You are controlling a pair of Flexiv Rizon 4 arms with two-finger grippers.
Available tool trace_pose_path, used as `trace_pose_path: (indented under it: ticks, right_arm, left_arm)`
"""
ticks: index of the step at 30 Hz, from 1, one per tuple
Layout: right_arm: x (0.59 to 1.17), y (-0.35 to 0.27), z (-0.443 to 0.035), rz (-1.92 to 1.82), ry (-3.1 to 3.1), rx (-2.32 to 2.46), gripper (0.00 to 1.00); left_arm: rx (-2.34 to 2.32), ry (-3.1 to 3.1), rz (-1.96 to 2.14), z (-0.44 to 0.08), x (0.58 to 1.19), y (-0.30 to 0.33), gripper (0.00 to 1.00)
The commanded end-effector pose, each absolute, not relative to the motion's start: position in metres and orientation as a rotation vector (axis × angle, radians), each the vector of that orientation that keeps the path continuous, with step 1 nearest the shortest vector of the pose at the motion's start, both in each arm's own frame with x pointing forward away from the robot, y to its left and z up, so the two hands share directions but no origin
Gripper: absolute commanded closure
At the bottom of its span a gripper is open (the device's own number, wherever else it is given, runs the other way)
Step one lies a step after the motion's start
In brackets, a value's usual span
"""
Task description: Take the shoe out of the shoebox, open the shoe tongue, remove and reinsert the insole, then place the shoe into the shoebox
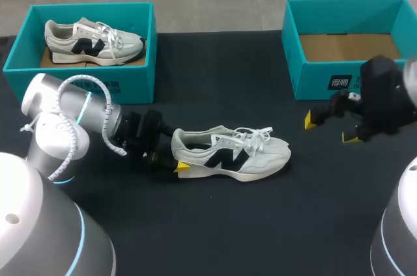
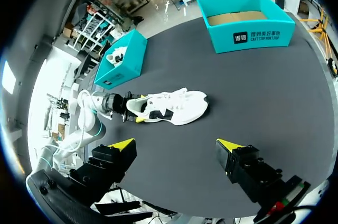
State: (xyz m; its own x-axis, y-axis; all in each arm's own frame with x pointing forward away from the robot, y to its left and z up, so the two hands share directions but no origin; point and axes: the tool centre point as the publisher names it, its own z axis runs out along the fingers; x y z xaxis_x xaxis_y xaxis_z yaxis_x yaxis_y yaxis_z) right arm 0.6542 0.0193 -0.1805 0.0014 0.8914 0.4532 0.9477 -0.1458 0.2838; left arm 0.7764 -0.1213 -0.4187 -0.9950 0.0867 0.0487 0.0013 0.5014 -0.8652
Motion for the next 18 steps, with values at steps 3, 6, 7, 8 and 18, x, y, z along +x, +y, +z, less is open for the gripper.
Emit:
trace_pose_path:
  ticks: [3, 6, 7, 8, 18]
  right_arm:
    - [0.657, 0.035, -0.189, -0.738, -2.009, -2.238, 0.0]
    - [0.657, 0.035, -0.189, -0.738, -2.009, -2.238, 0.0]
    - [0.657, 0.035, -0.189, -0.738, -2.009, -2.238, 0.0]
    - [0.657, 0.035, -0.189, -0.738, -2.009, -2.238, 0.0]
    - [0.672, 0.082, -0.186, -0.55, -2.207, -2.287, 0.0]
  left_arm:
    - [-0.077, -2.65, 1.52, -0.422, 0.778, -0.124, 1.0]
    - [-0.077, -2.65, 1.52, -0.422, 0.778, -0.124, 1.0]
    - [-0.077, -2.65, 1.52, -0.422, 0.778, -0.124, 1.0]
    - [-0.077, -2.65, 1.52, -0.422, 0.778, -0.124, 1.0]
    - [-0.077, -2.65, 1.52, -0.422, 0.778, -0.124, 1.0]
